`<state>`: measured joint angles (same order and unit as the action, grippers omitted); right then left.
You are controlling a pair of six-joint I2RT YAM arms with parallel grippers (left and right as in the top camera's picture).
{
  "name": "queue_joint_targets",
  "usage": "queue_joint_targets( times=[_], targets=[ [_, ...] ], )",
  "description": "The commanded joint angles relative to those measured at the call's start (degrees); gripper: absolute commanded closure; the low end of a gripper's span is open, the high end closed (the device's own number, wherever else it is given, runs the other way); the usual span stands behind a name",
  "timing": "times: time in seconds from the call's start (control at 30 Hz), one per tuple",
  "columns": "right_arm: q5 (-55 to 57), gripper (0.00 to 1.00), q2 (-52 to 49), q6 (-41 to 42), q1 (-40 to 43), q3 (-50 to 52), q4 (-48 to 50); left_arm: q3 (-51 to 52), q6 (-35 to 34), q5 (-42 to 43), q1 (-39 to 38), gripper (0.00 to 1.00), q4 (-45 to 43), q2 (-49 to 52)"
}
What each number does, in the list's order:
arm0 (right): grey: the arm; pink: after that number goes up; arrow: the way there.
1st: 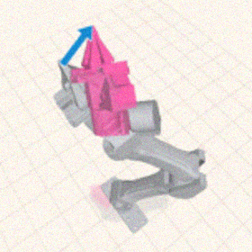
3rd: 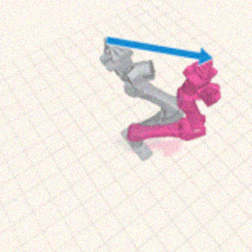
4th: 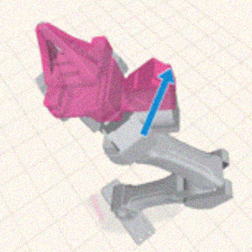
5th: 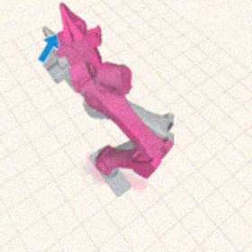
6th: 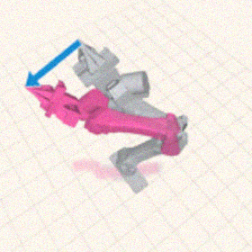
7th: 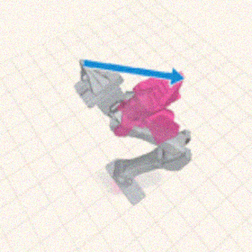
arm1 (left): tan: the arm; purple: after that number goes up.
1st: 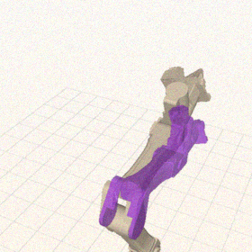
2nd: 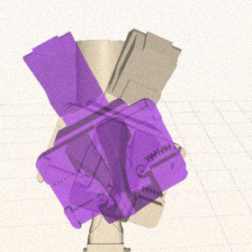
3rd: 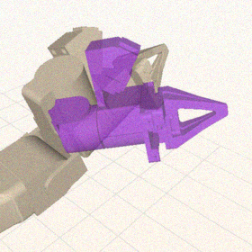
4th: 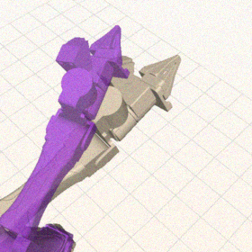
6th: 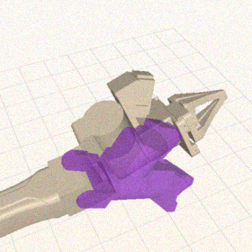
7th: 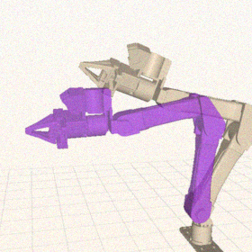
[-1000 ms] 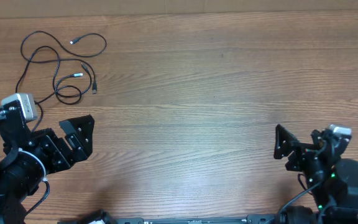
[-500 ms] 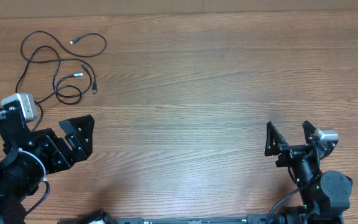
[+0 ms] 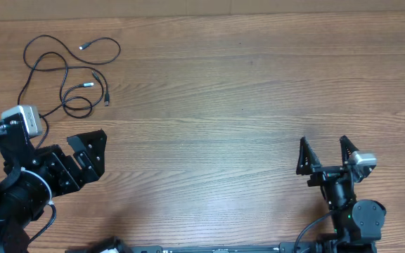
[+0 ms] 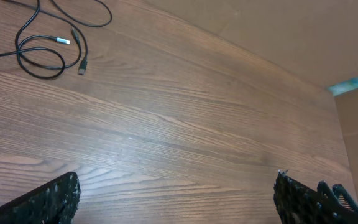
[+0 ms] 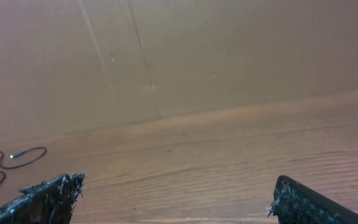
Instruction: Untangle cables
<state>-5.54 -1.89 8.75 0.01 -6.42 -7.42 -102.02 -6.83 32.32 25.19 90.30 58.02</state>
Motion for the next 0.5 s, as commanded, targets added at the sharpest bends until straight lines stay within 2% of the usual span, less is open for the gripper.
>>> queue_joint_targets(
  times=[0.0,0.23,0.47],
  targets=[
    [0.55,0.00,1.66,-0.28,-0.02,2.16,2.73,-0.83,1.53,0.09,-0.20,0.00,-0.11,-0.02],
    [0.57,0.00,1.75,-0.28,-1.46,6.03,9.90,-0.83,1.53,0.09,-0.20,0.00,-0.11,-0.02],
    [1.05,0.00,1.75,-3.08,-2.21,5.99,7.80,-0.83,1.53,0.09,-0.20,0.00,-0.11,-0.02]
  ],
)
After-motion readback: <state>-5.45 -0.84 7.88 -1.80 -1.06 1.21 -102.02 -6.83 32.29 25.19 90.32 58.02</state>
